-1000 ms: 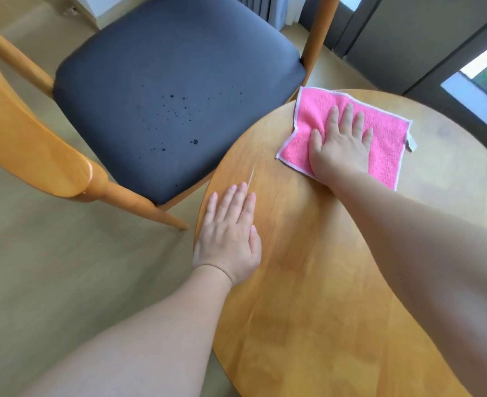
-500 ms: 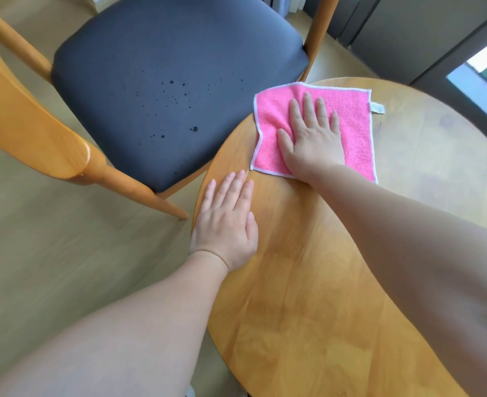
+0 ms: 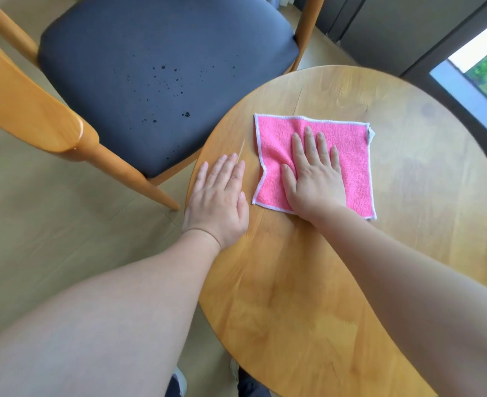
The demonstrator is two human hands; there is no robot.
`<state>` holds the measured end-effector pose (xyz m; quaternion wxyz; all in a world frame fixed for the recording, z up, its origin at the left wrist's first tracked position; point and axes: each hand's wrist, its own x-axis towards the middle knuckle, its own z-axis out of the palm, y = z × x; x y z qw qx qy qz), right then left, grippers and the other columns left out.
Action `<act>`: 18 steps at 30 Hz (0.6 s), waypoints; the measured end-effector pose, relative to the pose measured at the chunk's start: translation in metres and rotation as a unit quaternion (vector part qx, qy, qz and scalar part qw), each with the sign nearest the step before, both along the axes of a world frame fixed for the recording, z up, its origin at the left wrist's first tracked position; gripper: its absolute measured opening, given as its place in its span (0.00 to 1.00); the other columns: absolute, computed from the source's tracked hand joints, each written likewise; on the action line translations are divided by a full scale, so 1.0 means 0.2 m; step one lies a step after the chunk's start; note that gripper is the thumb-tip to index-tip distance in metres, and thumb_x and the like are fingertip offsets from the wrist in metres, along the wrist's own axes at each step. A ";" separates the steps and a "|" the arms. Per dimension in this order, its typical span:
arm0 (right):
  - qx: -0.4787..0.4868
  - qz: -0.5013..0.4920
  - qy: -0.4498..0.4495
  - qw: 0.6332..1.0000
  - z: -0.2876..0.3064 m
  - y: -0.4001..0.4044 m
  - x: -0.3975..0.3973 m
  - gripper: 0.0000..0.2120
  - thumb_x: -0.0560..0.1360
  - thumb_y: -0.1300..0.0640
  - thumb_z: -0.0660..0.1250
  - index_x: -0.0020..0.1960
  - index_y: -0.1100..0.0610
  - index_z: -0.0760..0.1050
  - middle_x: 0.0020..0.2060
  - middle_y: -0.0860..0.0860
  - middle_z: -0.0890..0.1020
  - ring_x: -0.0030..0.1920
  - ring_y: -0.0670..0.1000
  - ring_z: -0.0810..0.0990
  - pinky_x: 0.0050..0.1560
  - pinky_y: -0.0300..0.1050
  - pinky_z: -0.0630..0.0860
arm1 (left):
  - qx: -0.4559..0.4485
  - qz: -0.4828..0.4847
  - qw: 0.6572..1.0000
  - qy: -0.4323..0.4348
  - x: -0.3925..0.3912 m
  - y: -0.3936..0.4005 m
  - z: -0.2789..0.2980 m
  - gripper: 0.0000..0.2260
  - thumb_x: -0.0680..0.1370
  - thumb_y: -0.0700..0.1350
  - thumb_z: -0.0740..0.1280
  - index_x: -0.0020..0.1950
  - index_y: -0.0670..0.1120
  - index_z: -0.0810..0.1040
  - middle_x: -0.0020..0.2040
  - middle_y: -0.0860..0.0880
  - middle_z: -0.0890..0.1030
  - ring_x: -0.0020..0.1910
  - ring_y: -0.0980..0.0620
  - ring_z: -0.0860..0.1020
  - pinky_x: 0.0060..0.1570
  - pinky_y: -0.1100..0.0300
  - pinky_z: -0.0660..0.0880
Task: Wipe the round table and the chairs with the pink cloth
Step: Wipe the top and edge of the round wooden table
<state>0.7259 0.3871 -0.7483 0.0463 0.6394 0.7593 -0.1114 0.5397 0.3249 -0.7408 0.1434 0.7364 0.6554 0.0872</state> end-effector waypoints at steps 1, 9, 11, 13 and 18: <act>-0.001 -0.003 0.001 1.000 0.00 -0.05 0.01 0.31 0.79 0.40 0.40 0.79 0.52 0.45 0.79 0.52 0.46 0.78 0.55 0.42 0.76 0.54 0.39 | 0.002 0.001 1.000 0.001 0.00 0.00 0.00 0.27 0.77 0.48 0.52 0.75 0.42 0.62 0.75 0.44 0.63 0.75 0.48 0.58 0.75 0.49 0.49; -0.026 -0.029 -0.005 0.999 0.01 -0.48 0.12 0.30 0.80 0.40 0.41 0.78 0.52 0.42 0.78 0.50 0.43 0.78 0.53 0.41 0.76 0.53 0.38 | 0.010 0.002 1.000 -0.005 0.01 -0.01 -0.01 0.26 0.77 0.47 0.52 0.75 0.42 0.62 0.75 0.44 0.63 0.75 0.48 0.59 0.75 0.48 0.49; -0.032 -0.034 -0.008 0.999 0.01 -0.59 0.15 0.30 0.80 0.40 0.40 0.78 0.51 0.41 0.77 0.49 0.43 0.78 0.53 0.40 0.76 0.53 0.38 | 0.007 0.001 1.000 -0.005 0.01 -0.02 -0.01 0.26 0.77 0.48 0.51 0.75 0.42 0.61 0.76 0.44 0.62 0.76 0.48 0.58 0.75 0.49 0.48; -0.038 -0.040 -0.014 0.998 0.02 -0.68 0.17 0.30 0.80 0.41 0.41 0.78 0.51 0.41 0.77 0.49 0.43 0.78 0.53 0.41 0.76 0.54 0.39 | 0.003 0.000 1.000 -0.003 0.01 -0.02 -0.01 0.26 0.78 0.48 0.51 0.76 0.43 0.60 0.76 0.45 0.61 0.76 0.49 0.56 0.75 0.50 0.47; -0.041 -0.046 -0.021 0.998 0.03 -0.72 0.18 0.31 0.79 0.41 0.41 0.78 0.52 0.42 0.78 0.50 0.44 0.78 0.53 0.41 0.76 0.55 0.40 | 0.001 -0.003 1.000 -0.004 0.02 -0.02 0.01 0.26 0.78 0.48 0.50 0.76 0.43 0.59 0.77 0.46 0.60 0.76 0.49 0.55 0.75 0.51 0.45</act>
